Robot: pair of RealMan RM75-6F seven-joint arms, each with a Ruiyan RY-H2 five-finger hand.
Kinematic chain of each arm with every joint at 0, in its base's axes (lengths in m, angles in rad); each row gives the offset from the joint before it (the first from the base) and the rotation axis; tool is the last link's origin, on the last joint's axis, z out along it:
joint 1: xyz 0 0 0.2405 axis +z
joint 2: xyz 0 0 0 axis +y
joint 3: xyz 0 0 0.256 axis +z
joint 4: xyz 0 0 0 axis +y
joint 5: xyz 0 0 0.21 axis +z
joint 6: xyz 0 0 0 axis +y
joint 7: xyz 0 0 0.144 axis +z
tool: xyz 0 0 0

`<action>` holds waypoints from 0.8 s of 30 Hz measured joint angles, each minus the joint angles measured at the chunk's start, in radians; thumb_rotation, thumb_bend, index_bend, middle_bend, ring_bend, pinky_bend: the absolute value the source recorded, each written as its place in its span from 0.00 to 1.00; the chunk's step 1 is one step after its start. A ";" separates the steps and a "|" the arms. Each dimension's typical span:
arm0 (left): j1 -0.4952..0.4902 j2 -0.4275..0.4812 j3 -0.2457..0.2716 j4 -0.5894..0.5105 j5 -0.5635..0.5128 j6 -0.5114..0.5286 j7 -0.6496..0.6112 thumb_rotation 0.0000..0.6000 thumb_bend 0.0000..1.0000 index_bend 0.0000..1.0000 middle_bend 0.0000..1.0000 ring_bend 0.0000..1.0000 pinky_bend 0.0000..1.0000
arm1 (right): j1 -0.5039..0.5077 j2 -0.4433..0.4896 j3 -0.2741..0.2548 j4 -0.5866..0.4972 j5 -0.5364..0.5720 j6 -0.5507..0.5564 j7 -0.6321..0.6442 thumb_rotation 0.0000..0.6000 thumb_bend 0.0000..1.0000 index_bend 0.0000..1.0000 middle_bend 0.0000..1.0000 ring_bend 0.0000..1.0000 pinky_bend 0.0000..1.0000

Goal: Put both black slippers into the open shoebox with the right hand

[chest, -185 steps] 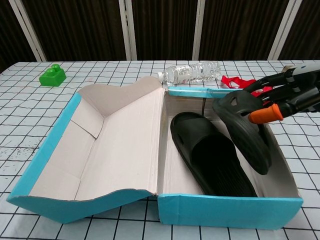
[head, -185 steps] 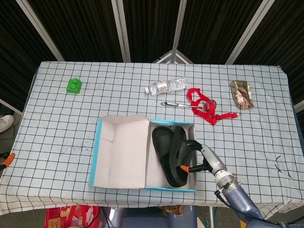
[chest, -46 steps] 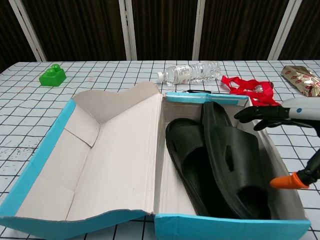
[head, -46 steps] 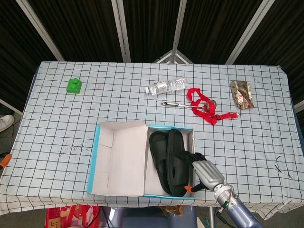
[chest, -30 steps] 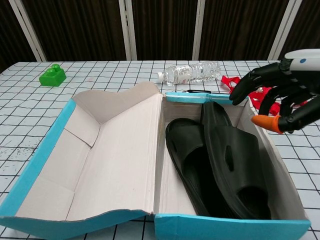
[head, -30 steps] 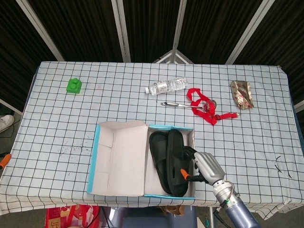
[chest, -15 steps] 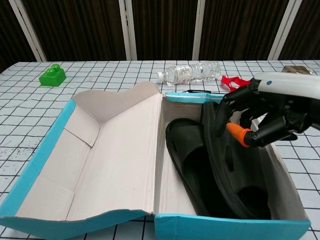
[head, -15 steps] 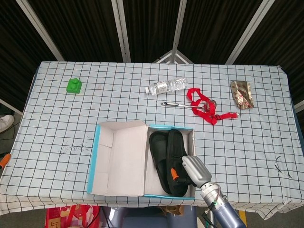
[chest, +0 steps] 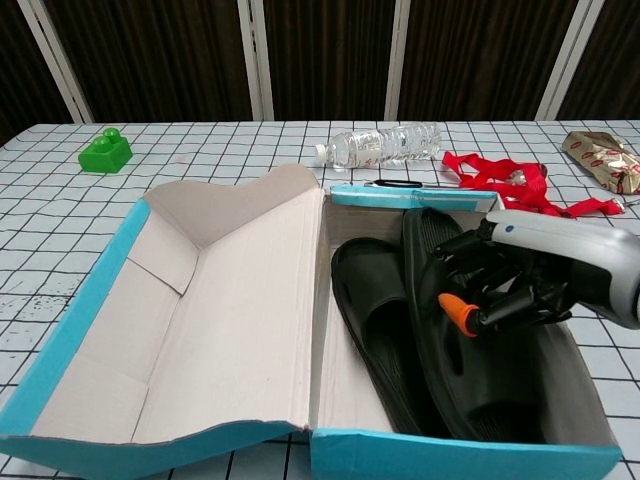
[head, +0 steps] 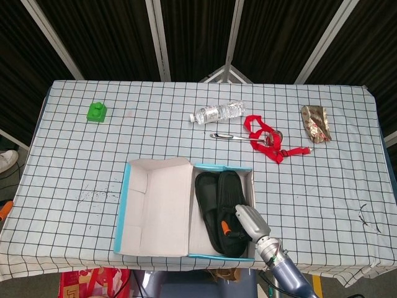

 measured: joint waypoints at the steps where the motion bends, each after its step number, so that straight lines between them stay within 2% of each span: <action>1: 0.000 0.000 -0.001 0.000 -0.001 0.000 -0.001 1.00 0.07 0.17 0.00 0.00 0.10 | 0.000 -0.006 -0.002 0.008 0.002 -0.003 0.001 1.00 0.57 0.53 0.44 0.61 1.00; 24: 0.002 0.004 0.000 -0.002 -0.001 -0.001 -0.008 1.00 0.07 0.17 0.00 0.00 0.10 | 0.015 -0.089 -0.035 0.092 0.054 -0.017 -0.095 1.00 0.57 0.53 0.44 0.61 1.00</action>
